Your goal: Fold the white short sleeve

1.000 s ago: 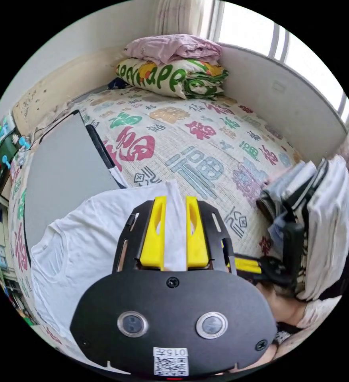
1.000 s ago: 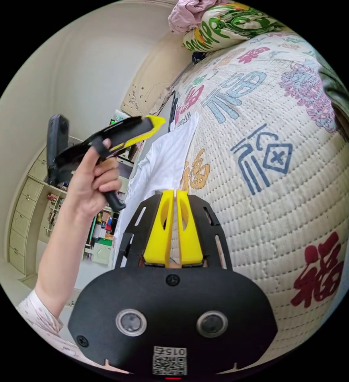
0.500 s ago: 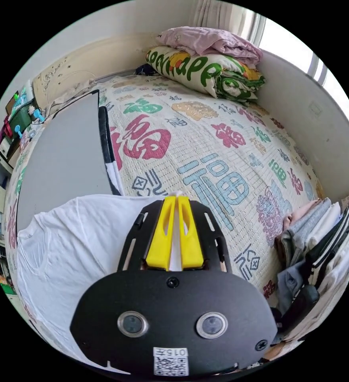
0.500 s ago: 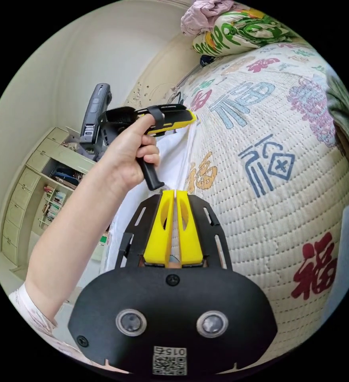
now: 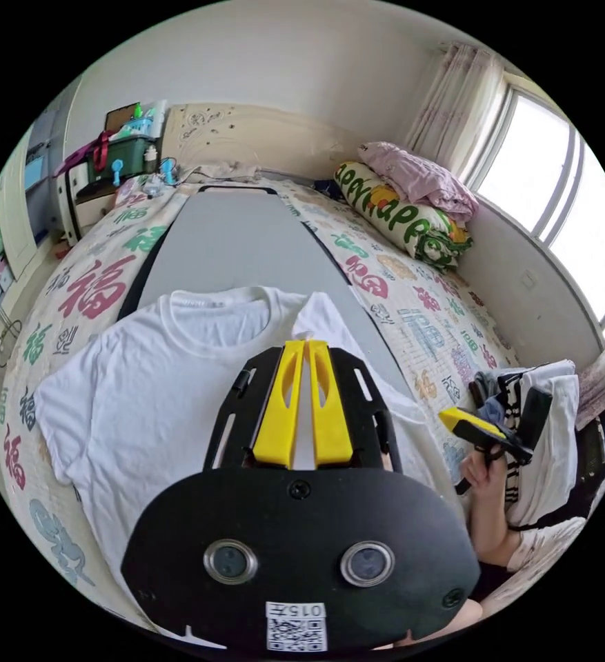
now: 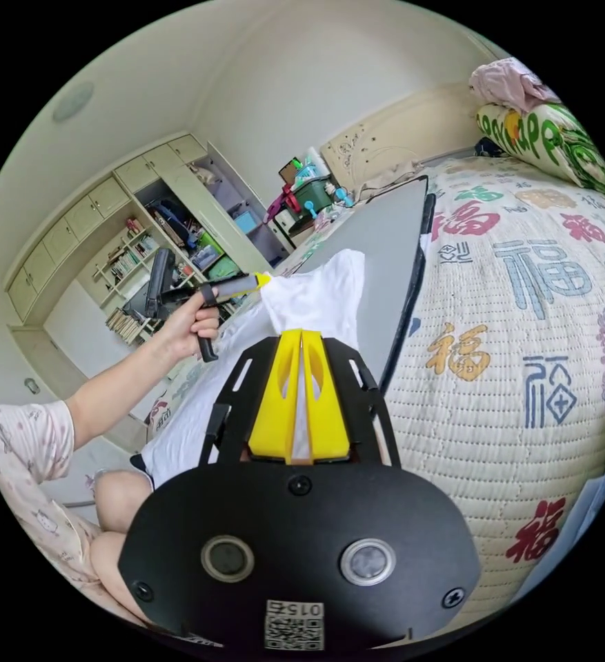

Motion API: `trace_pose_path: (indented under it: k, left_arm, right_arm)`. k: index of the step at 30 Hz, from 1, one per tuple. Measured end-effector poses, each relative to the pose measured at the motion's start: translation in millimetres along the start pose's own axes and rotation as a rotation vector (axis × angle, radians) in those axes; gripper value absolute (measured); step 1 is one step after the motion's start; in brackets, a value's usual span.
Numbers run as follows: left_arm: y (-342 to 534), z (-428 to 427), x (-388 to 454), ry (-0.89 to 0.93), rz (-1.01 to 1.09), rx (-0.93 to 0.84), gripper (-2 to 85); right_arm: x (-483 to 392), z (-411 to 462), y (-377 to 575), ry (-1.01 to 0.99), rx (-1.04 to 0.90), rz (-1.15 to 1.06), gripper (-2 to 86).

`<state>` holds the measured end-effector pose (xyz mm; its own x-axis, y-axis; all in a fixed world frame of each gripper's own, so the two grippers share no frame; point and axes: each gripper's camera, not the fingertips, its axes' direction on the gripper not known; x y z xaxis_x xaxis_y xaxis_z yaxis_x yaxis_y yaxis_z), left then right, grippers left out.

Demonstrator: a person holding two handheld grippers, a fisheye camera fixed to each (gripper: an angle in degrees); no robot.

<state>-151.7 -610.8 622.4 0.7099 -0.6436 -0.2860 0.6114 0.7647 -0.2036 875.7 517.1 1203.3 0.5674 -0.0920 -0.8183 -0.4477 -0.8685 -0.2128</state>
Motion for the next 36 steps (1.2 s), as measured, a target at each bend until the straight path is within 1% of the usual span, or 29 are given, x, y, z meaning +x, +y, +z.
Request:
trace_pose_path:
  k: [2, 4, 6, 9, 10, 12, 14, 17, 19, 21, 23, 26, 29, 31, 33, 36]
  left_arm:
    - [23.5, 12.5, -17.0, -0.046, -0.031, -0.069, 0.7]
    - [35.2, 15.8, -19.8, -0.049, -0.016, -0.092, 0.9]
    - [45.6, 9.3, -12.5, -0.069, 0.012, -0.069, 1.1]
    - [68.0, -5.2, 18.9, -0.146, 0.101, -0.015, 1.8]
    - [71.4, -6.0, 25.4, -0.142, 0.122, -0.009, 2.0]
    - [77.3, -4.1, 45.3, -0.110, 0.185, -0.003, 2.5]
    - [71.1, 5.9, 64.5, -0.078, 0.225, 0.003, 3.6]
    - [41.7, 31.0, 71.6, -0.046, 0.201, 0.011, 5.6]
    - [19.9, 54.2, 73.3, -0.035, 0.175, 0.007, 7.2]
    - [-6.5, 92.6, 80.0, -0.019, 0.136, -0.023, 8.6]
    - [-22.1, 120.7, 88.3, -0.026, 0.119, -0.035, 9.0]
    - [-38.0, 166.1, 102.3, -0.081, 0.106, -0.060, 9.3]
    - [-46.1, 205.0, 119.1, -0.044, 0.083, -0.131, 9.1]
    - [-44.5, 220.7, 136.0, -0.048, 0.119, -0.149, 7.7]
    - [-43.7, 231.3, 153.2, -0.068, 0.155, -0.163, 5.4]
    - [-44.4, 235.6, 175.5, -0.094, 0.172, -0.125, 2.8]
  right_arm:
    - [4.7, 2.6, 12.8, -0.041, -0.018, -0.010, -0.4]
    - [7.7, 5.0, 29.0, -0.041, -0.022, -0.020, 0.0]
    - [-0.7, 13.8, 40.6, 0.018, -0.030, -0.045, 0.6]
    - [-30.6, 45.5, 54.8, 0.083, -0.095, -0.122, 3.2]
    - [-44.9, 62.4, 59.7, 0.101, -0.132, -0.161, 5.3]
    - [-65.4, 89.3, 66.8, 0.150, -0.183, -0.215, 6.7]
    - [-83.6, 116.4, 73.7, 0.212, -0.228, -0.258, 7.2]
    - [-106.6, 156.2, 90.8, 0.298, -0.289, -0.313, 6.6]
    - [-122.1, 182.2, 103.1, 0.402, -0.307, -0.336, 3.9]
    - [-128.4, 188.6, 107.9, 0.431, -0.294, -0.338, 1.0]
    - [-125.9, 188.6, 108.3, 0.420, -0.280, -0.314, 0.0]
    - [-106.8, 171.6, 102.2, 0.382, -0.219, -0.208, -0.6]
    - [-79.4, 147.0, 97.0, 0.282, -0.158, -0.099, -0.8]
    - [-60.9, 134.5, 93.1, 0.212, -0.132, -0.036, -0.8]
    - [-54.6, 134.1, 88.4, 0.181, -0.148, -0.018, -0.9]
    - [-57.5, 137.3, 80.8, 0.196, -0.167, -0.020, -0.9]
